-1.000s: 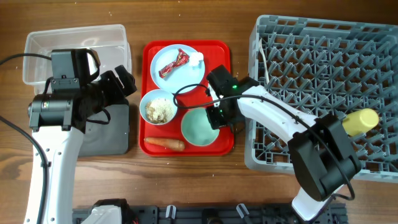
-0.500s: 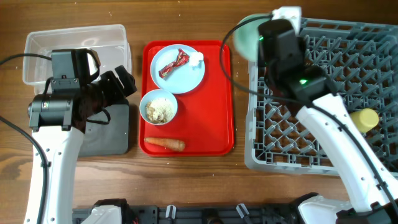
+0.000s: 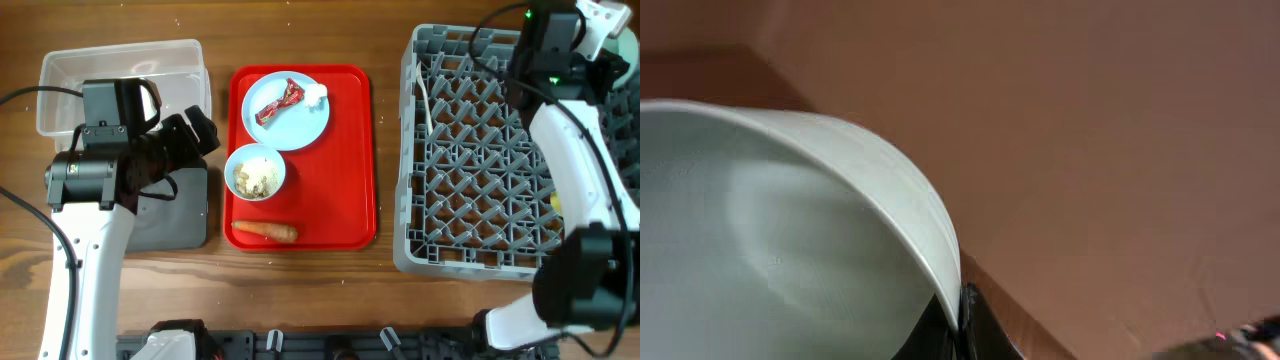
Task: Sort waste into correct bins and load items into the dishwasher rack
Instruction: 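Place pale green bowl upside down in the rack's upper right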
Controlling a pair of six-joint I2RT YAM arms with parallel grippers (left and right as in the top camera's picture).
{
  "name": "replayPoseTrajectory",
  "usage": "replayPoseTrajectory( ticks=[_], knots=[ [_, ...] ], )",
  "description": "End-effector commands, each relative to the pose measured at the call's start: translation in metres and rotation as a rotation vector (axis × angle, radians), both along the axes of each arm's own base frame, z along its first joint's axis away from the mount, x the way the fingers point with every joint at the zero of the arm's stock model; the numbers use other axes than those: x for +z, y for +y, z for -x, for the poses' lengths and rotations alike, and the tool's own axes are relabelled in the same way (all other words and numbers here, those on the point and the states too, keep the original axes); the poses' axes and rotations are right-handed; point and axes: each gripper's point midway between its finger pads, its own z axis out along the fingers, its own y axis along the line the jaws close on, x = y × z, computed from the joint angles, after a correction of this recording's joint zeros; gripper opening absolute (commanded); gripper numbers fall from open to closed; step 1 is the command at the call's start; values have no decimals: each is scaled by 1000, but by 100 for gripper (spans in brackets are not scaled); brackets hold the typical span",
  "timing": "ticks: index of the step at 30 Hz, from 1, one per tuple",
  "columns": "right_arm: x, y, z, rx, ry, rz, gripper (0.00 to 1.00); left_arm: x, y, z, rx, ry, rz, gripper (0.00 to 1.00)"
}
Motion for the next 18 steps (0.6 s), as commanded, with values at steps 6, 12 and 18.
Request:
replayPoseTrajectory(
  ticks=[6,12,18],
  knots=[
    [-61,-50,-9,-106,203,44,4,1,3,1,5,1,-10,100],
    [-105,-50,-17,-99,304,30,4,1,3,1,5,2,-10,100],
    [-105,-34,-27,-60,294,34,4,1,3,0,5,1,-10,100]
  ],
)
